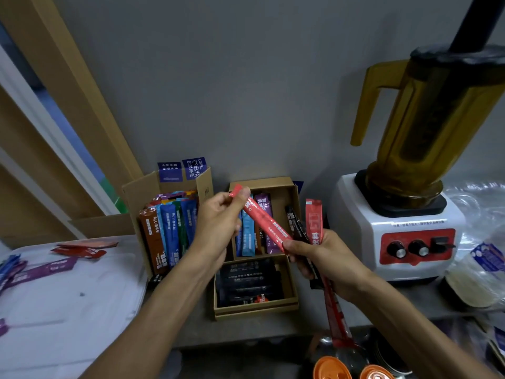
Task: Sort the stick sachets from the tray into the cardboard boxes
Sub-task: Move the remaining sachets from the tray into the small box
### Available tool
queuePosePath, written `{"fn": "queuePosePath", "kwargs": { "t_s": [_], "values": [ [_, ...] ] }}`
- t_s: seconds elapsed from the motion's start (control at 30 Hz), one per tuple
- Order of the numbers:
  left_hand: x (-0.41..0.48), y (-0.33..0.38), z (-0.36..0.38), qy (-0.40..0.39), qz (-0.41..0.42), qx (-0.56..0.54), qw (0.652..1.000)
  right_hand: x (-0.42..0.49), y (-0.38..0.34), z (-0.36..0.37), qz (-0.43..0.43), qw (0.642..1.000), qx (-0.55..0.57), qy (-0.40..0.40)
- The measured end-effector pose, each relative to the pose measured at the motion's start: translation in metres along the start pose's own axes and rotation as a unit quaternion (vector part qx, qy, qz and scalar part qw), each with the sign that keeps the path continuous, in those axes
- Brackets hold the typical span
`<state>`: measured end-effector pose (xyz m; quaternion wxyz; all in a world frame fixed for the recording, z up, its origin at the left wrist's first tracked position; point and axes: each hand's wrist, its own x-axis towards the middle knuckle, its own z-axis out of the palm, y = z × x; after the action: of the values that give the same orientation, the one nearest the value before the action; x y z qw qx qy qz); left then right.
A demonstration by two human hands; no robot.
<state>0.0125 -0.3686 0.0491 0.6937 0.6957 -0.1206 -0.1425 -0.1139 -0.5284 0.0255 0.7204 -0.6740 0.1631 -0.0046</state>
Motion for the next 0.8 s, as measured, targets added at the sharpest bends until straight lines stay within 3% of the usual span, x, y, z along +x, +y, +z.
{"fn": "queuePosePath", "kwargs": {
  "t_s": [0.1, 0.3, 0.43, 0.67, 0.8],
  "values": [
    [-0.001, -0.013, 0.008, -0.024, -0.037, -0.035, 0.998, 0.000, 0.000, -0.003, -0.002, 1.000, 0.001, 0.008],
    [0.017, -0.040, 0.032, -0.018, -0.049, 0.045, 0.998, 0.002, 0.012, -0.014, 0.003, 0.991, -0.067, 0.115],
    [0.041, -0.054, 0.061, -0.021, 0.014, 0.224, 0.974, -0.002, 0.020, -0.022, -0.017, 0.983, -0.077, 0.166],
    [0.059, -0.074, 0.084, -0.011, 0.105, 0.316, 0.943, -0.007, 0.028, -0.028, -0.018, 0.980, -0.086, 0.181],
    [0.048, -0.076, 0.078, -0.045, 0.184, 0.362, 0.913, -0.006, 0.028, -0.031, -0.016, 0.983, -0.080, 0.166]
  ]
}}
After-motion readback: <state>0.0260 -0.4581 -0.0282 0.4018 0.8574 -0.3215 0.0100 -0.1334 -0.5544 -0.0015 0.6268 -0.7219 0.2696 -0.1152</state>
